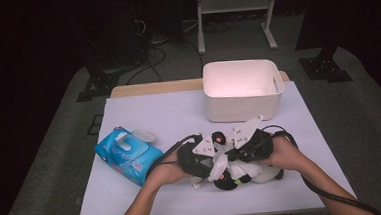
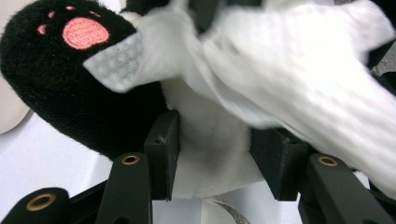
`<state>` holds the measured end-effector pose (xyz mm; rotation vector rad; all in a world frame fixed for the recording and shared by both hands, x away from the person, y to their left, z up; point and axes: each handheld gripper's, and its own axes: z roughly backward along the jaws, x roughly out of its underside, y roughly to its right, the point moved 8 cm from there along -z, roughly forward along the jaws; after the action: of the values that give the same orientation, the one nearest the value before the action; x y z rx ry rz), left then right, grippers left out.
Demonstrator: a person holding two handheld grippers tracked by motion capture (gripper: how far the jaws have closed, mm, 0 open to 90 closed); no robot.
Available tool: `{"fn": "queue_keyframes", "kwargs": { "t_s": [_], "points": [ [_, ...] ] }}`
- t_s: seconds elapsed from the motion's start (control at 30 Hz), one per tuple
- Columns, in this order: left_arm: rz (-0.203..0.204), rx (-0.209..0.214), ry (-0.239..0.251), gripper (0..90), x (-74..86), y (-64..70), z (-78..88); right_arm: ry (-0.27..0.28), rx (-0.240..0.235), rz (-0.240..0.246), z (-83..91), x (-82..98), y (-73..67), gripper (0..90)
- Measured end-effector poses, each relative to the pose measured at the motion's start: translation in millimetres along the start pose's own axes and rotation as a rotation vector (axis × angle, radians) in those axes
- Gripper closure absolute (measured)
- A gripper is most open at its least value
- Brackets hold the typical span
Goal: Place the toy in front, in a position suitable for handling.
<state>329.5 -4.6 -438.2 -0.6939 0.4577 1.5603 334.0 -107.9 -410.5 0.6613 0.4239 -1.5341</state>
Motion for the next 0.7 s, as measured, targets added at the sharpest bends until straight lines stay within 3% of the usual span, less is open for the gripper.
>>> {"fn": "queue_keyframes", "kwargs": {
  "t_s": [0.1,0.27,0.47,0.7],
  "points": [
    [-0.006,0.0,-0.001,51.9,-0.1,1.2,0.2,0.003,0.043,-0.018,9.6,2.9,9.8,86.4],
    [0.003,0.001,0.006,51.7,-1.0,0.2,0.6,-0.004,0.051,-0.056,18.2,11.2,20.4,86.4],
    [0.029,-0.013,0.022,44.9,-4.3,-3.9,14.6,0.016,0.027,-0.071,12.1,17.3,12.6,86.5],
    [0.046,-0.026,0.052,44.3,-9.5,-7.0,27.2,0.031,0.024,-0.067,13.8,22.5,-1.9,86.7]
  ]
}}
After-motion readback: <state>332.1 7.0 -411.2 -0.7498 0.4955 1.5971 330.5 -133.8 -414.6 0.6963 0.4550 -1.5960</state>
